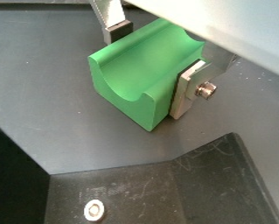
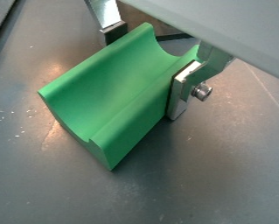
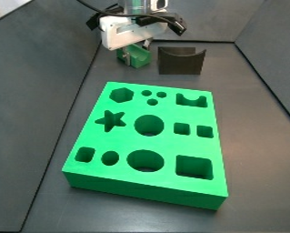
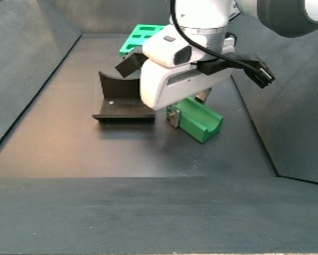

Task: Pick up the arch object. Move up. Place the arch object on the fixture. Regrasp the arch object. Move to above the board. Insert the arch object.
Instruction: Pick up the arch object, then move up.

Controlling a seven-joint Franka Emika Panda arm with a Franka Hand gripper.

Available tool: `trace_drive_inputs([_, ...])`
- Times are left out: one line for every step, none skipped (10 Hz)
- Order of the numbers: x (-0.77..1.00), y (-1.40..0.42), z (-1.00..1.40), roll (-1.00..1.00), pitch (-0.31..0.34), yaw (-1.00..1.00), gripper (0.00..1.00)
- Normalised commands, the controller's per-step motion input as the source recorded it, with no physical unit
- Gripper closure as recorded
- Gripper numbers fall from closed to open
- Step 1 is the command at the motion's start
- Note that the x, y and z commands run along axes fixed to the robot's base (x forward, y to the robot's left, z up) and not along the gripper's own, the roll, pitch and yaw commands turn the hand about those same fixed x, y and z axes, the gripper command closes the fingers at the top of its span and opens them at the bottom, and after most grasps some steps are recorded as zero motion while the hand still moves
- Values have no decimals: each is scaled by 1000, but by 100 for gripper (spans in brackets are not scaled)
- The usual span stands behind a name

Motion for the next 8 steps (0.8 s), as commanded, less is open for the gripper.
trace_drive_inputs([0,0,0,0,0,0,100])
trace_drive_inputs([0,0,0,0,0,0,100])
trace_drive_inputs([0,0,0,0,0,0,100])
trace_drive_inputs([0,0,0,0,0,0,100])
trace_drive_inputs([0,0,0,0,0,0,100])
trace_drive_inputs([0,0,833,0,0,0,100])
trace_drive_inputs([24,-15,833,3,-7,-15,100])
trace_drive_inputs([7,-11,767,11,1,-19,100])
